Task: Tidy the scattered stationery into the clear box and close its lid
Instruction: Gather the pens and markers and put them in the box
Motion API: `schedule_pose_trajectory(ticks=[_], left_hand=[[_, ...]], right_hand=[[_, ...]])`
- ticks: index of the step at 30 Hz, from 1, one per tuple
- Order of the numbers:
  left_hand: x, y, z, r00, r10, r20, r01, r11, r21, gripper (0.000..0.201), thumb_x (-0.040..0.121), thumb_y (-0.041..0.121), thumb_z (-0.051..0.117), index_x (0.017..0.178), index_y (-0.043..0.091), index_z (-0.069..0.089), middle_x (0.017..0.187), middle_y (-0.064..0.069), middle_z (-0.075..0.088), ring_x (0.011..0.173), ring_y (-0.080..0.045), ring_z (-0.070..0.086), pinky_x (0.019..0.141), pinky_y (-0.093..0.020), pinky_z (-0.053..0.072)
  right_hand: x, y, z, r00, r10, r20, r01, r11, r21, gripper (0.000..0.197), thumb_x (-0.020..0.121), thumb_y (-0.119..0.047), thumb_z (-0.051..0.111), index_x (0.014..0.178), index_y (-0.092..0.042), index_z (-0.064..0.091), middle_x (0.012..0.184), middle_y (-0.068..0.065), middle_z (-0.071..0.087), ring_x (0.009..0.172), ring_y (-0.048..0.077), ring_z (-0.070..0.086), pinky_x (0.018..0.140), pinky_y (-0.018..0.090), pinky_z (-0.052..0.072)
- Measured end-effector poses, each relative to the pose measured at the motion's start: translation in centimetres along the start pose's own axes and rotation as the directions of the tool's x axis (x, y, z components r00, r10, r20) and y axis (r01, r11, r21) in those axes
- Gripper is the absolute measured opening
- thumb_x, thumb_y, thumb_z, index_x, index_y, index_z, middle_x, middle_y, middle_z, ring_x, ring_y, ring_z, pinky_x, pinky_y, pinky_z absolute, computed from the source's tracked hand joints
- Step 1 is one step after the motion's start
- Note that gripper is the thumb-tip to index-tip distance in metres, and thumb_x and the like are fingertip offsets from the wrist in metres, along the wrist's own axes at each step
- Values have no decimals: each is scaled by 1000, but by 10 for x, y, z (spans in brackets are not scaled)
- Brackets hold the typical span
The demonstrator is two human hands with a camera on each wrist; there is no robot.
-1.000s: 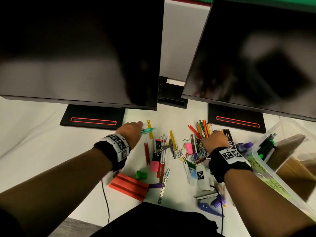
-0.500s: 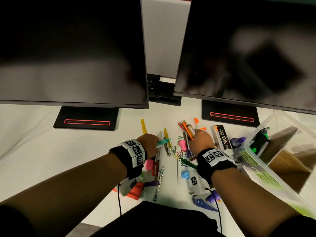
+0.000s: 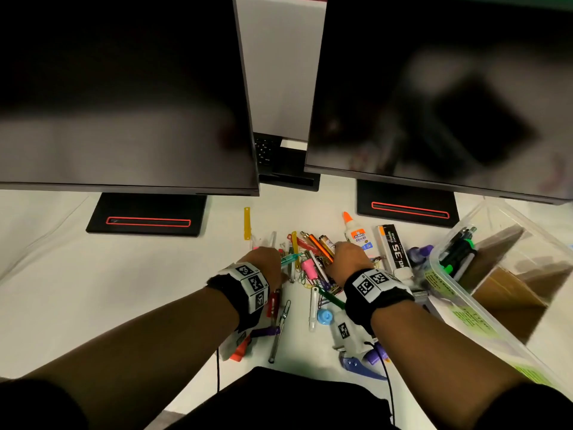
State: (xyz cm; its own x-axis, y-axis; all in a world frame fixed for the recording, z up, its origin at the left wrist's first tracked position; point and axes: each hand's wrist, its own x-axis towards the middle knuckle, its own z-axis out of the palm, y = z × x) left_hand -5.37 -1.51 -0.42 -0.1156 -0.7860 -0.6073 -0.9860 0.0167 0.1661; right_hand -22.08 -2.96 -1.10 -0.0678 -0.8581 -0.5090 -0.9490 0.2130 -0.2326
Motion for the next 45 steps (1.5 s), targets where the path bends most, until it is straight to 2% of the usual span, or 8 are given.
schedule_pose_trajectory(ticks=[7,15,23,26,33,39,42,45], left_hand=[[2,12,2,1000,-20,7,20,1000,8,41,90,25,57,125,4,52,125,-12,60,115,-27,59,92,-31,48],[2,11,-8,999,-44,-16,43,996,-79,32,89,26,54,113,4,57,119,-14,61,110,-28,59,87,-32,48],[-10,38,-45,979,61,-196,-104,970,-221,25,92,25,48,101,5,61,106,-15,65,97,-29,60,72,-27,39],[-12,52,-55,971,78,-226,-131,964,-229,26,93,26,47,102,6,60,106,-15,65,97,-30,60,72,-28,39],[-18,86,-58,969,107,-224,-151,970,-191,32,96,31,45,112,5,57,114,-14,63,103,-28,59,76,-29,40],[-23,116,-65,964,139,-226,-187,961,-203,33,95,33,47,109,5,58,109,-14,64,94,-27,58,74,-29,40],[-28,134,-72,955,166,-247,-226,943,-242,28,95,31,48,100,6,60,92,-13,62,86,-28,58,67,-26,39],[-31,156,-78,945,183,-270,-259,925,-278,21,95,29,47,80,14,52,74,-5,52,71,-23,49,50,-24,30]], right_hand=[[-8,9,-17,994,88,-62,-81,991,103,39,82,-26,66,112,-3,56,114,14,62,104,29,61,80,32,51],[-17,32,-35,980,112,-166,-38,917,397,38,82,-33,68,100,0,61,85,11,64,79,27,63,68,29,48],[-46,46,-74,979,164,-123,-15,656,754,21,86,-18,62,90,2,66,67,8,67,45,9,58,50,20,48],[-57,60,-96,969,203,-141,20,503,864,13,88,-10,59,84,2,63,62,7,62,46,14,56,52,26,50],[-57,119,-115,813,575,-94,-69,255,964,6,84,-6,60,86,0,58,59,12,57,30,15,54,39,21,49],[-46,133,-121,816,577,18,-207,264,942,17,87,-12,58,94,4,62,71,14,63,54,24,60,58,30,56],[-45,134,-127,833,547,-84,-248,505,827,33,92,-25,55,107,5,61,97,19,65,93,33,63,87,37,52],[-54,141,-130,854,489,-177,-174,589,789,36,90,-28,58,104,4,64,102,19,65,104,34,61,84,31,47]])
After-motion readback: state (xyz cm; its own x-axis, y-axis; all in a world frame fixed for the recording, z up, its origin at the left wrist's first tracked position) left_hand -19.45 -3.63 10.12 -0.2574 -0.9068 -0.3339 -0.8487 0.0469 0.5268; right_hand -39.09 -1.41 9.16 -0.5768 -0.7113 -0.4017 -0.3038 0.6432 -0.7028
